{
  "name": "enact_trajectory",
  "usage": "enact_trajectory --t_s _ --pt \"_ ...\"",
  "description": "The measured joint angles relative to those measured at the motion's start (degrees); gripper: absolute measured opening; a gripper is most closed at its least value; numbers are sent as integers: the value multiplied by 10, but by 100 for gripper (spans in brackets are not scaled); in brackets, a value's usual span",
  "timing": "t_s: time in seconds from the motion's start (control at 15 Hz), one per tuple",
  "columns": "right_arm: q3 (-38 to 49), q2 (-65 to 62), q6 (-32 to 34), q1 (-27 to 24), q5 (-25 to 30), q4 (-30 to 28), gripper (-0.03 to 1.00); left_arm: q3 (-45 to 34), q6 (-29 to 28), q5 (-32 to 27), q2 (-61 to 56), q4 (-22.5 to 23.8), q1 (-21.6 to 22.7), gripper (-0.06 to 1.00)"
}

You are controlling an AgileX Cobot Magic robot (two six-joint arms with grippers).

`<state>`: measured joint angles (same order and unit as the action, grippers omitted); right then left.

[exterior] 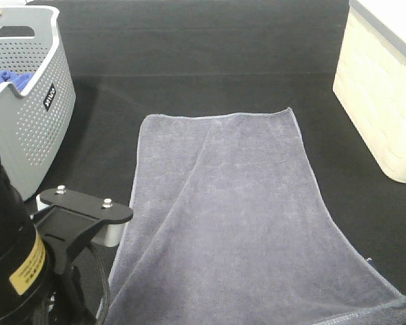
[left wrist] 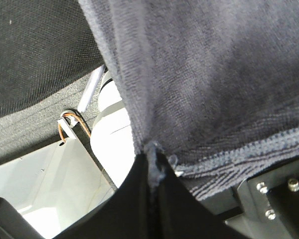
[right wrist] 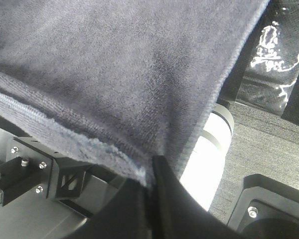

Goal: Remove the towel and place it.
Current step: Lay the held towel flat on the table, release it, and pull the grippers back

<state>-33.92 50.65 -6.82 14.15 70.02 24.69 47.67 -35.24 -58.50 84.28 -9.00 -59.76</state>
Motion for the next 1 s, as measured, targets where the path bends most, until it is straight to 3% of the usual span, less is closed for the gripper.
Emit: enact_trajectory --t_s 0.13,0.2,0.33,0.47,0.6,1.0 --pt "0 0 0 0 0 -4 0 0 -11 -2 0 3 0 3" --pt "0 0 2 -2 -1 -37 4 -7 -11 -40 0 20 0 10" --pt "0 0 11 -5 -1 -61 20 -13 -12 -65 0 33 0 34" --pt "0 0 16 -6 -1 -73 46 -13 -13 -72 0 36 0 60" --pt "0 0 16 -6 -1 -74 58 -13 -13 -72 0 36 0 64" --pt "0 0 16 -6 -1 -74 62 -13 -13 -70 0 37 0 65"
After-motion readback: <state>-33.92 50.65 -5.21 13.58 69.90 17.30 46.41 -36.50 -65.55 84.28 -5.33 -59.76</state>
